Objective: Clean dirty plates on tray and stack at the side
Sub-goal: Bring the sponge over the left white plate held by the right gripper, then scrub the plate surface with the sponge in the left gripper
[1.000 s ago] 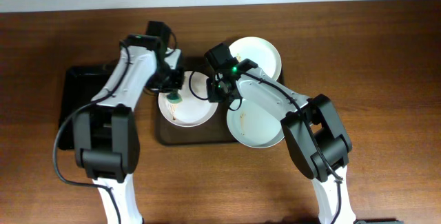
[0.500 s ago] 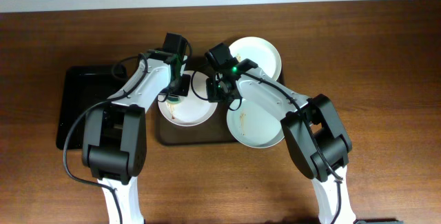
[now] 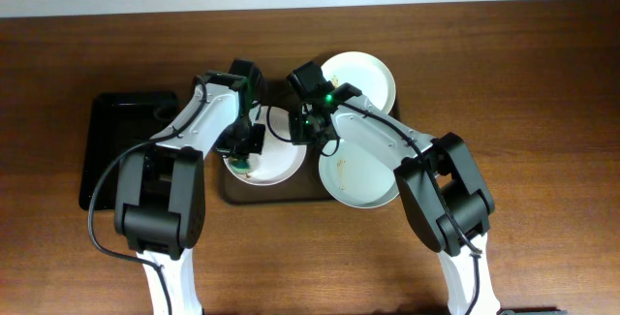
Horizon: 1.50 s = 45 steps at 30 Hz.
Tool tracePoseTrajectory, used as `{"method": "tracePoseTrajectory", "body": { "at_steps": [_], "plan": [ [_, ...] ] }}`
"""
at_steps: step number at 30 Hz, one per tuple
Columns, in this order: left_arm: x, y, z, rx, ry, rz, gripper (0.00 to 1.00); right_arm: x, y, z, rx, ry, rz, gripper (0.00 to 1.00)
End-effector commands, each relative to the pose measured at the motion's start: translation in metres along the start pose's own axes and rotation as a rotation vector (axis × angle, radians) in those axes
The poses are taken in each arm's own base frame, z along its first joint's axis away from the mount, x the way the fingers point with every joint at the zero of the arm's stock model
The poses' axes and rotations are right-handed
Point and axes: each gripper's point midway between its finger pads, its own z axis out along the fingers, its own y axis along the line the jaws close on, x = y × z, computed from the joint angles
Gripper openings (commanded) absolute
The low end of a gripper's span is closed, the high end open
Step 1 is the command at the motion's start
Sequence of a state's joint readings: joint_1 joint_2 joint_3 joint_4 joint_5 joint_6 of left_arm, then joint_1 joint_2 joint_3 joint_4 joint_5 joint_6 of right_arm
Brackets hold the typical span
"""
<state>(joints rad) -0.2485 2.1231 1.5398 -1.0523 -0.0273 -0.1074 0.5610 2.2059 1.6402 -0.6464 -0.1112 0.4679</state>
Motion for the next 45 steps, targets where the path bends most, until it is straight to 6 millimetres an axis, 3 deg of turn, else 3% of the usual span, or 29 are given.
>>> {"method": "tracePoseTrajectory", "body": {
  "at_steps": [1,10,14,19,21,27,33,36,40,45],
  "plan": [
    [-0.014,-0.011,0.003,0.061,-0.054,-0.011,0.01,-0.001,-0.001,0.002,0.009,-0.003,0.004,0.04],
    [-0.092,0.004,-0.014,-0.037,-0.387,-0.038,0.01,-0.001,-0.001,0.002,0.009,-0.003,0.004,0.04],
    [-0.102,0.013,-0.019,-0.086,-0.436,-0.053,0.01,0.0,-0.002,0.003,0.011,-0.001,0.004,0.04],
    [-0.087,0.025,-0.014,-0.156,-0.373,-0.057,0.01,0.0,-0.002,0.004,0.01,-0.003,0.004,0.04],
    [-0.064,0.02,-0.006,-0.126,-0.269,-0.038,0.01,-0.001,-0.001,0.004,0.008,-0.006,0.004,0.04],
    [0.0,-0.017,0.003,0.099,0.002,-0.011,0.01,-0.002,-0.001,0.004,0.006,-0.008,0.003,0.04],
    [0.026,-0.064,-0.01,0.388,0.114,0.034,0.01,-0.002,0.0,0.004,0.005,-0.011,0.003,0.04],
    [0.025,-0.067,-0.011,0.404,0.111,0.034,0.01,-0.002,0.0,0.004,0.005,-0.011,0.003,0.04],
    [0.0,-0.059,-0.006,0.349,0.002,0.05,0.01,-0.002,-0.001,0.004,0.005,-0.01,0.003,0.04],
    [-0.041,-0.033,-0.002,0.184,-0.165,0.045,0.01,-0.002,-0.001,0.004,0.006,-0.008,0.003,0.04]
  ]
}}
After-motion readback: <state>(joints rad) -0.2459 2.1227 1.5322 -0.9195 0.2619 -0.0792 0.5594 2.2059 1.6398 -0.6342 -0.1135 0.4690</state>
